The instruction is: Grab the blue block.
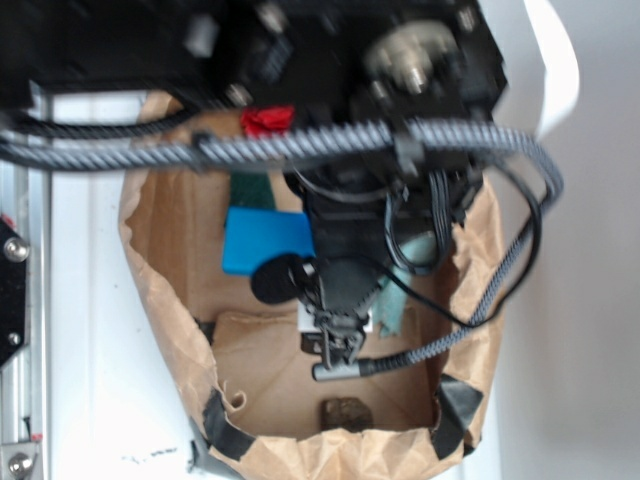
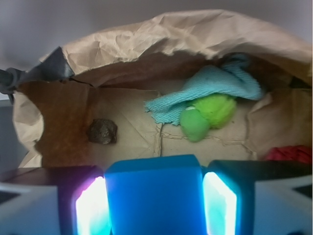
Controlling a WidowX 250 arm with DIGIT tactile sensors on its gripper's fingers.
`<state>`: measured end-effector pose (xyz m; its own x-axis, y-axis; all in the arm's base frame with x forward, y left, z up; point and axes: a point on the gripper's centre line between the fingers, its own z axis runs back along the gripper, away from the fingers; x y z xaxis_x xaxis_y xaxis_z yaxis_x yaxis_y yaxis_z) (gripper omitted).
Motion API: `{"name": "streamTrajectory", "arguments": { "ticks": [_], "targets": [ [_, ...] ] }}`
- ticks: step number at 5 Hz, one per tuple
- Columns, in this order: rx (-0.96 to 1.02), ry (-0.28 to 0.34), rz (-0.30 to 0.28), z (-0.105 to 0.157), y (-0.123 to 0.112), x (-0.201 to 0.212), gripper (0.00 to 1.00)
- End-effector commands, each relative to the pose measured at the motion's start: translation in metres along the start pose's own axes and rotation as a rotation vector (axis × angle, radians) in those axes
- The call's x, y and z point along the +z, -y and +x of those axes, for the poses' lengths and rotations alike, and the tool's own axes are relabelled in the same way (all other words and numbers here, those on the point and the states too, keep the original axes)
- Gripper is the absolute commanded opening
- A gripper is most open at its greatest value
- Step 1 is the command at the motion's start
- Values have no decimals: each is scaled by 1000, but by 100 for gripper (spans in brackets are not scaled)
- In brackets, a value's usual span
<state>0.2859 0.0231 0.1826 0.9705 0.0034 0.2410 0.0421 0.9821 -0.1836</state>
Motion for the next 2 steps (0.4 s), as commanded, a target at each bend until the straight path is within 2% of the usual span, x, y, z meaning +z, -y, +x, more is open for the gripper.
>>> {"name": "streamTrajectory", "arguments": {
  "ticks": [1,2],
  "targets": [
    [33,122,154,0,-14,29,0],
    [46,116,205,-2,-14,20,0]
  ]
}}
